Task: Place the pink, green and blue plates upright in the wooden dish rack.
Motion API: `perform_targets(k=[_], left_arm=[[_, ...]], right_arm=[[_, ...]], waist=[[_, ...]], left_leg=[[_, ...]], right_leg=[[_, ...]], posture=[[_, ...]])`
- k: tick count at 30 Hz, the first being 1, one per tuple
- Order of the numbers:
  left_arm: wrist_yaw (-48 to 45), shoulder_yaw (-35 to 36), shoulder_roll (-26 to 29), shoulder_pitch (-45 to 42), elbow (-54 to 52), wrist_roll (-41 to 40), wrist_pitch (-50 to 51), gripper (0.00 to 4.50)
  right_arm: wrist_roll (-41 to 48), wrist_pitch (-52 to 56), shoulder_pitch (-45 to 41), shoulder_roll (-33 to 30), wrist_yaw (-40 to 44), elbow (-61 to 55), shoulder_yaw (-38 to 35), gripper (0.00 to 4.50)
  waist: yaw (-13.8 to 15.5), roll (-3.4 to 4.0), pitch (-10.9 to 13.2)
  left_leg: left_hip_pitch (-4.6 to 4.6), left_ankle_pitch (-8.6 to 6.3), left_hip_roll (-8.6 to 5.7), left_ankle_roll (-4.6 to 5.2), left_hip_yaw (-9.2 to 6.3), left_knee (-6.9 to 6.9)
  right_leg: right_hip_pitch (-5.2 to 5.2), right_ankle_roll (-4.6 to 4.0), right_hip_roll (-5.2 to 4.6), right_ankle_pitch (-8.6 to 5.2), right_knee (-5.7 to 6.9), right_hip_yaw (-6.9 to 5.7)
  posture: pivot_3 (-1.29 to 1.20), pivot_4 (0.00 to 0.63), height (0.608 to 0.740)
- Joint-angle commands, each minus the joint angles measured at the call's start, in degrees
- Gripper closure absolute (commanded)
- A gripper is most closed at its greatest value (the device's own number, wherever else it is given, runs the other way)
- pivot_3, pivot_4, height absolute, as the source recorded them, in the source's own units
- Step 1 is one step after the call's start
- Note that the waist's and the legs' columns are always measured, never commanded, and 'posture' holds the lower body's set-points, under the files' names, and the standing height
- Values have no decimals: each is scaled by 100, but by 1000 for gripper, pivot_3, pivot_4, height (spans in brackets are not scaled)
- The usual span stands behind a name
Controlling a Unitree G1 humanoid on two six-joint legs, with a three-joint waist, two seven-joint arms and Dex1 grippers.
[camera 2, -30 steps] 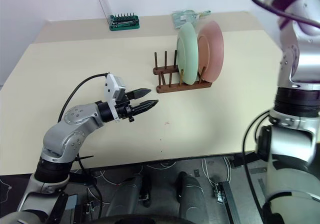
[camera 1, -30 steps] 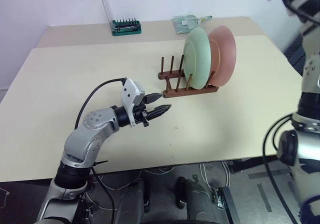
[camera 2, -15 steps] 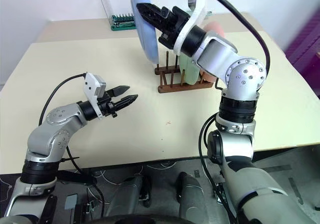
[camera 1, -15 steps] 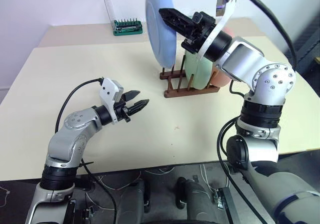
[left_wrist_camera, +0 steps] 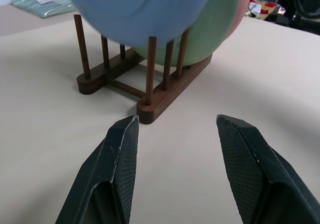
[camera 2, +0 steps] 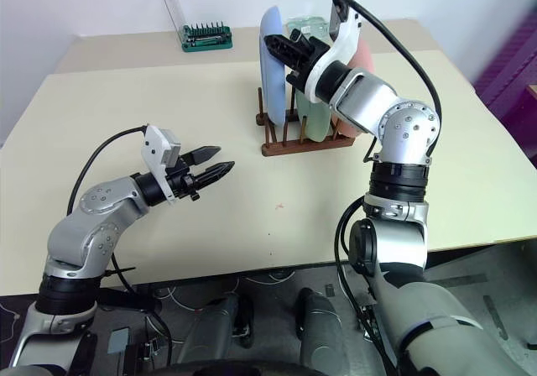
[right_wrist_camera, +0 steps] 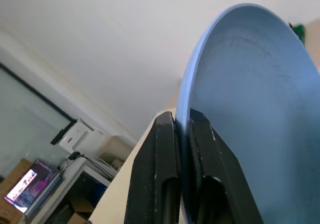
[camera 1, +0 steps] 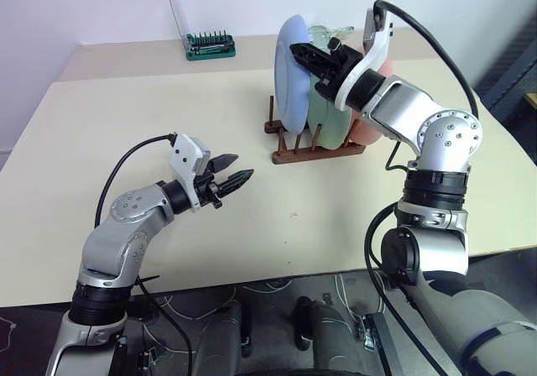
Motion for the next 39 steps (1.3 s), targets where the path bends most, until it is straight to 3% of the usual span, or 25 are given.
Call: perform_targets(k=[1, 5, 10, 16, 20, 23, 26, 28, 31, 39], left_arm=[[0, 24, -17, -75, -181, -78, -29, 1967], [3, 11, -43, -62, -209, -93, -6, 1967], [25, -32, -90, -43, -251, -101, 11, 1967], [29, -111, -163, -47, -212, -60, -17, 1967], [86, -62, -168, -19, -249, -64, 0, 1967], [8, 158, 37, 134, -89, -4, -119, 1967], [5, 283, 192, 204, 170, 106, -233, 1967], [-33, 268, 286, 238, 387, 247, -356, 1967], [-37, 201, 289, 224, 636, 426, -515, 1967], [105, 256, 255, 369, 812, 689, -788, 1967]], right_arm=[[53, -30, -100, -20, -27, -148, -128, 3521], [-534, -279, -170, -269, 370, -636, 350, 1566], [-1861, -832, -186, -1157, 1565, -1176, 1422, 1566], [-2832, -1525, 17, -1855, 2443, -1442, 1736, 1566], [-2449, -1857, 632, -2539, 3590, -2051, 1033, 1566], [-2607, -2187, 2407, -3685, 4866, -2675, 245, 1566], [-2526, -2063, 3660, -4147, 5192, -2587, -487, 1566], [-2767, -2257, 4427, -4300, 5399, -2462, -755, 1566], [-3432, -2787, 4981, -4356, 5372, -2213, -577, 1566], [-4304, -3628, 4552, -3629, 4756, -1198, 168, 1566]], waist=[[1, 0, 0], [-6, 2, 1], [1, 2, 1], [9, 1, 1], [61, -1, 2], [177, -14, -6], [181, -10, -5], [175, -8, -5], [170, -7, -6], [177, -7, -5]], left_leg=[[0, 0, 0, 0, 0, 0], [0, 0, 0, 0, -1, 0], [-12, 0, -1, 0, -2, 0], [-11, 0, -1, 0, 0, 0], [-15, 0, -3, 0, -4, 0], [-17, -4, -7, 5, -9, 0], [-6, -11, -7, 12, -3, 0], [-1, -11, -6, 12, 6, 3], [20, -22, -1, -6, 5, 3], [21, -22, 0, -7, 5, -4]], right_leg=[[0, 0, 0, 0, 0, 0], [0, 0, 0, 0, 0, 0], [-12, 2, -1, -2, -1, 3], [-14, -2, -2, -17, -1, 2], [-11, 9, -3, -9, -6, 0], [-2, 10, -11, -12, -18, -7], [9, 15, -16, -33, -30, -10], [6, 7, -19, -25, -28, -7], [19, 3, -17, -25, -27, -7], [20, 1, -17, -25, -39, -8]], posture=[[0, 150, 730], [0, 150, 730], [0, 150, 730], [0, 150, 730], [0, 150, 730], [0, 150, 730], [0, 150, 730], [0, 150, 730], [0, 150, 730], [0, 150, 730]])
